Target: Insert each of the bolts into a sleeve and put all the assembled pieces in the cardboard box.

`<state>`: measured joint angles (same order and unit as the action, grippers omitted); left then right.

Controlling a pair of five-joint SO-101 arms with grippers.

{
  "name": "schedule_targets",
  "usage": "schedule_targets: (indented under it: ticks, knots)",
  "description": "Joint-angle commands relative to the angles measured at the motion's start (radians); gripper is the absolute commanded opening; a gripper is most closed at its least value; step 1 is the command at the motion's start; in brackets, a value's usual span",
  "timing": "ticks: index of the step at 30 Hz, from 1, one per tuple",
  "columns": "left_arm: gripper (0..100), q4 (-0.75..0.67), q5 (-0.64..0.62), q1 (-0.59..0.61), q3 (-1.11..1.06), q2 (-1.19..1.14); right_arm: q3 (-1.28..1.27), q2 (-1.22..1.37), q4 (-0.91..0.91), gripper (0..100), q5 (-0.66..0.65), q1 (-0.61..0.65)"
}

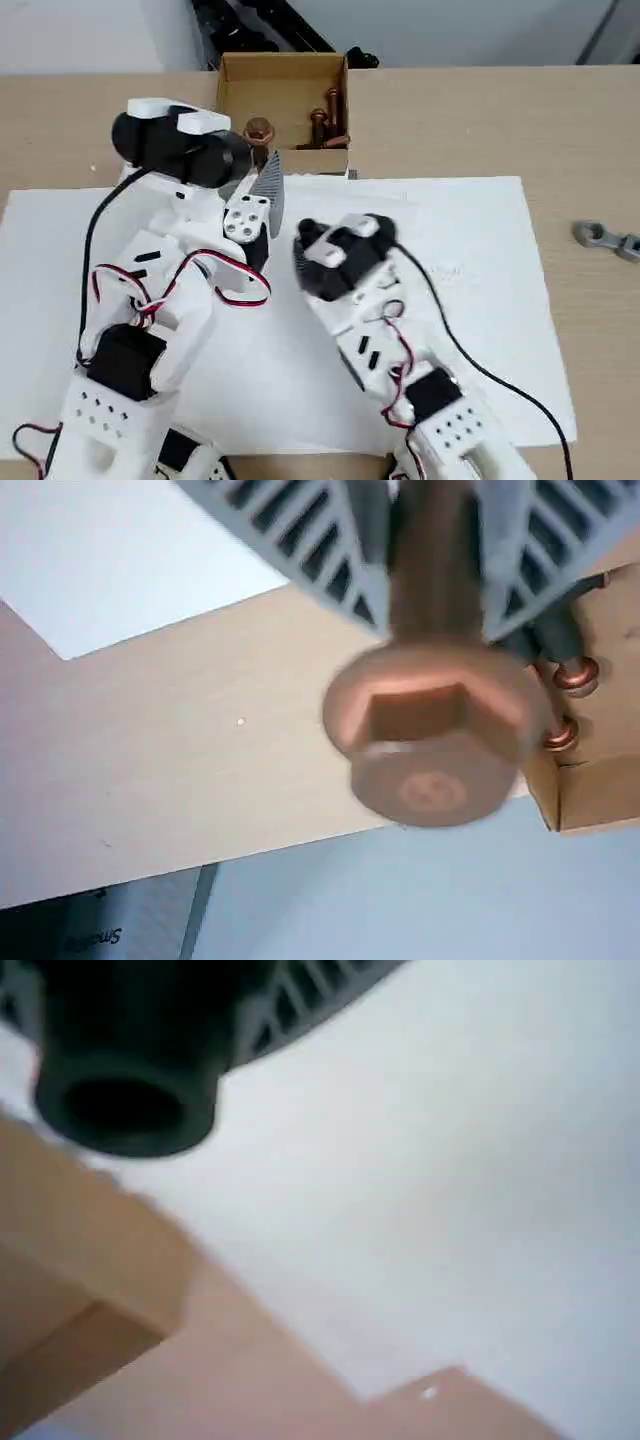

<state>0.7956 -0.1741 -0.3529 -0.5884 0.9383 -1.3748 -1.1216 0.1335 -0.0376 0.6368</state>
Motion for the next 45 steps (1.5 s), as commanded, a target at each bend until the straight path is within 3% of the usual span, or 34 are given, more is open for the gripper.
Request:
schedule_targets:
  ticks: [1, 6, 12, 16, 24, 27, 45]
  knots:
    - [0, -0.018, -0.008, -0.008, 0.056, 0.066, 0.02, 0.128, -0.105, 0.2, 0.015, 0.048]
    - [0, 0.058, -0.032, -0.011, 0.053, 0.117, 0.12, 0.263, -0.14, 0.2, 0.015, 0.059]
    - [0, 0.072, -0.06, -0.005, 0.002, 0.161, 0.137, 0.248, -0.131, 0.2, 0.015, 0.056]
    - [0, 0.074, -0.092, 0.028, 0.001, 0.176, 0.098, 0.124, -0.114, 0.2, 0.012, 0.056]
    - [0, 0.034, -0.123, 0.026, -0.076, 0.175, 0.092, -0.216, 0.122, 0.2, -0.002, 0.093]
    - [0, -0.023, -0.15, 0.009, -0.102, 0.175, 0.089, -0.176, 0.122, 0.2, -0.002, 0.105]
    - [0, 0.014, -0.215, -0.012, -0.17, 0.175, 0.094, -0.09, 0.073, 0.2, -0.003, 0.101]
